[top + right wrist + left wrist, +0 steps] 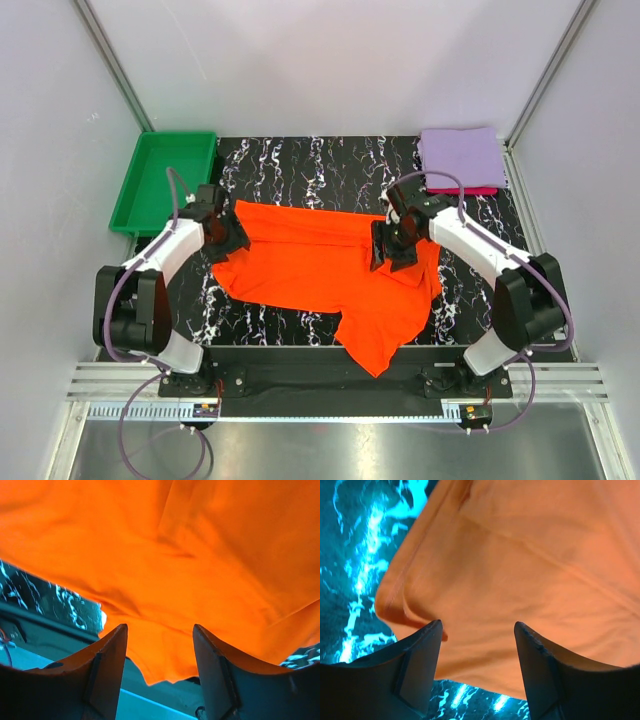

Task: Fold and stack the t-shirts
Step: Fold the tshirt

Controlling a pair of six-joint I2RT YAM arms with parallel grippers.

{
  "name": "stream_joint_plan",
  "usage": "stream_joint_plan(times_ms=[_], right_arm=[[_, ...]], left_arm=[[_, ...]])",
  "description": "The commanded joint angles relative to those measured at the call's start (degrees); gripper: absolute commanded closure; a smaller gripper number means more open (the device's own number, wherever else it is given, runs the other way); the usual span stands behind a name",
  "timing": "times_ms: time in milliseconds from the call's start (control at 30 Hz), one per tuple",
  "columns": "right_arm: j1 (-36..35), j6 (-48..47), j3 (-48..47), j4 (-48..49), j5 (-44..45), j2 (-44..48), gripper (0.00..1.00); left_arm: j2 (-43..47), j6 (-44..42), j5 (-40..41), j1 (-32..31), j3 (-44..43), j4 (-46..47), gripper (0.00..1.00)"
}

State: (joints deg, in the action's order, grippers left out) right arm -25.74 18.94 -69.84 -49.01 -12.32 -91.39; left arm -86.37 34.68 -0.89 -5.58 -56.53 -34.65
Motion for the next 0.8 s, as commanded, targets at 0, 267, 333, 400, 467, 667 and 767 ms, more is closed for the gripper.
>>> stream_joint_plan(times_ms=[0, 267, 333, 400, 467, 667, 767], right_arm=[[-0.98, 1.53, 3.57, 2.34, -3.59, 5.26, 0.38], [-2.83, 2.68, 7.88, 1.38, -2.63, 10.61, 0.38], [-3.0, 3.03, 9.01, 0.94, -2.28, 12.72, 0.38], [-3.0, 3.3, 9.2, 0.94, -2.36, 13.17, 0.38], [-3.0, 3.65, 9.81, 0.76, -2.36, 14.05, 0.39], [-3.18, 3.91, 9.99, 0.24, -2.36, 14.93, 0.39], [-3.62, 3.21, 9.38, -0.82, -1.57, 14.75, 0.39]], left_arm=[[0.85, 2.41, 9.57, -3.37, -0.86, -5.05, 0.35], [2.69, 6.55, 20.13, -6.98, 2.21, -10.08, 0.35], [1.74, 4.63, 21.53, -6.98, 2.13, -9.73, 0.37], [1.29, 4.26, 21.63, -6.98, 1.87, -9.73, 0.37], [0.07, 3.65, 21.54, -6.98, 1.6, -9.56, 0.37], [-0.91, 3.38, 19.7, -6.98, 2.04, -7.63, 0.45], [-1.17, 3.73, 18.47, -6.98, 2.92, -6.92, 0.52]])
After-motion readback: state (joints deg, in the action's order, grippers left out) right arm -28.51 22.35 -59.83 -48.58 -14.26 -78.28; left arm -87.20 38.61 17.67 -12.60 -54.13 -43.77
